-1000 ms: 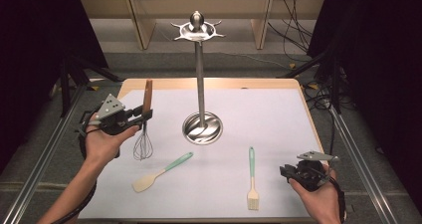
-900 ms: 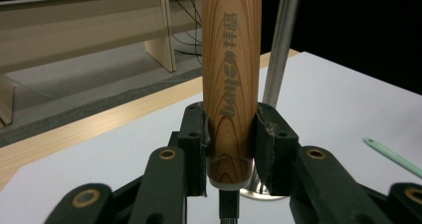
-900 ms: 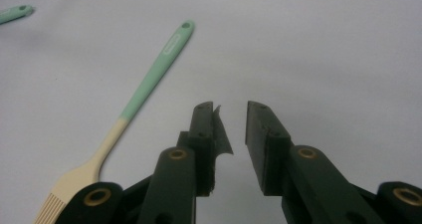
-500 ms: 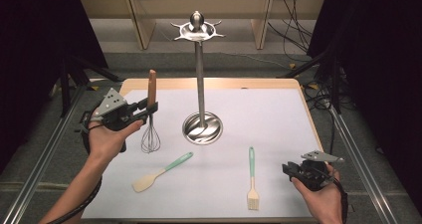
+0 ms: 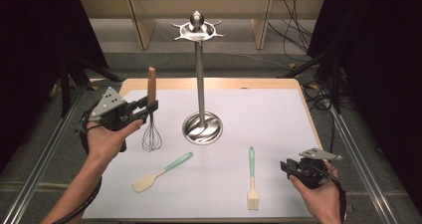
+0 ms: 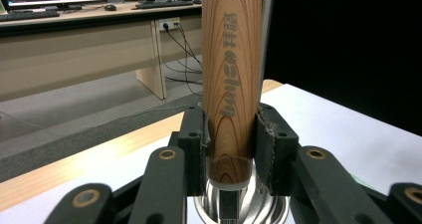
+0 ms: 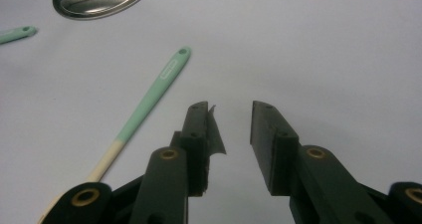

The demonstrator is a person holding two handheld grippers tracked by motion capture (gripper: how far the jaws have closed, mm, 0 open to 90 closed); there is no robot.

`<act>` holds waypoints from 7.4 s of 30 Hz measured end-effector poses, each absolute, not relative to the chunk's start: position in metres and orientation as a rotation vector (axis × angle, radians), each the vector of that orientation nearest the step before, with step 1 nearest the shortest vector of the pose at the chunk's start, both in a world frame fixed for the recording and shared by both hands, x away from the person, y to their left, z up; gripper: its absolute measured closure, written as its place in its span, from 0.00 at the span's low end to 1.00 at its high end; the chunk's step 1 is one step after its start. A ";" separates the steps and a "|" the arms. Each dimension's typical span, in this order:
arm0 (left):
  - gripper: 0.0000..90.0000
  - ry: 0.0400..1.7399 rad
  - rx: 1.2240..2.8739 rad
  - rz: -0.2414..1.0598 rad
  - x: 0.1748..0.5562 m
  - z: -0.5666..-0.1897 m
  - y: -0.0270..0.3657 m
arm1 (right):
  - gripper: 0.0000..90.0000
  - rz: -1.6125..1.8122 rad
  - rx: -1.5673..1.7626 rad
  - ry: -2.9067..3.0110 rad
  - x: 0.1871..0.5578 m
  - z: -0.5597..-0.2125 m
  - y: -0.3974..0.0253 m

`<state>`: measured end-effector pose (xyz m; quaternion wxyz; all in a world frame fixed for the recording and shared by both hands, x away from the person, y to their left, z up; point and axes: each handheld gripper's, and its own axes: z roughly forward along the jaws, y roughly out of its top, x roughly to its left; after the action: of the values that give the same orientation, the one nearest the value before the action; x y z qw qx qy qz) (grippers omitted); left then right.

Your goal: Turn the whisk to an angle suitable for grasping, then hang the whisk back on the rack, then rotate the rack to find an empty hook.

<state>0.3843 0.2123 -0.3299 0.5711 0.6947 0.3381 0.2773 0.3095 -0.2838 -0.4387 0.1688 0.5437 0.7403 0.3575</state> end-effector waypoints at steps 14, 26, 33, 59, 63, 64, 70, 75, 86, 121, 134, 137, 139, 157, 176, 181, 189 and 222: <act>0.76 0.767 1.619 0.677 0.383 -0.313 0.210 | 0.75 1.030 1.508 2.110 0.313 -0.437 -0.285; 0.75 0.705 1.600 0.668 0.390 -0.295 0.198 | 0.73 1.018 1.505 2.128 0.312 -0.440 -0.285; 0.75 0.705 1.605 0.635 0.397 -0.285 0.192 | 0.73 1.008 1.463 2.133 0.313 -0.439 -0.282; 0.75 0.669 1.603 0.619 0.416 -0.263 0.176 | 0.74 1.014 1.448 2.135 0.312 -0.439 -0.282; 0.75 0.675 1.610 0.617 0.419 -0.264 0.175 | 0.74 1.007 1.490 2.129 0.310 -0.438 -0.281; 0.75 0.674 1.614 0.616 0.420 -0.264 0.175 | 0.74 1.008 1.491 2.128 0.310 -0.438 -0.281; 0.75 0.675 1.627 0.613 0.425 -0.264 0.172 | 0.74 1.014 1.425 2.130 0.312 -0.440 -0.284; 0.75 0.674 1.643 0.610 0.426 -0.264 0.168 | 0.74 1.001 1.445 2.124 0.311 -0.439 -0.284; 0.75 0.672 1.654 0.597 0.432 -0.268 0.153 | 0.74 0.976 1.414 2.141 0.311 -0.440 -0.286; 0.95 0.715 1.606 0.629 0.405 -0.266 0.179 | 0.79 0.995 1.496 2.145 0.310 -0.442 -0.287; 0.99 0.698 1.529 0.635 0.398 -0.247 0.167 | 0.90 0.966 1.455 2.165 0.317 -0.438 -0.285; 0.99 0.696 1.518 0.630 0.398 -0.243 0.164 | 0.91 0.975 1.457 2.162 0.319 -0.439 -0.283; 0.99 0.694 1.508 0.629 0.400 -0.240 0.163 | 0.92 0.957 1.463 2.176 0.321 -0.438 -0.283; 0.99 0.655 1.469 0.630 0.411 -0.216 0.143 | 0.94 0.966 1.491 2.157 0.316 -0.440 -0.281; 0.99 0.713 1.435 0.666 0.428 -0.212 0.149 | 0.93 0.955 1.444 2.173 0.318 -0.440 -0.285; 0.99 0.722 1.436 0.677 0.431 -0.211 0.151 | 0.92 0.954 1.487 2.173 0.317 -0.439 -0.283; 0.99 0.726 1.441 0.698 0.433 -0.209 0.152 | 0.92 0.944 1.509 2.168 0.316 -0.439 -0.283; 0.53 0.724 1.711 0.674 0.383 -0.283 0.190 | 0.86 0.934 1.496 2.152 0.315 -0.439 -0.287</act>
<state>0.3825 0.1904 -0.2826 0.5501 0.7229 0.3061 0.2848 0.3146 -0.2870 -0.4391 0.1787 0.5290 0.7610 0.3302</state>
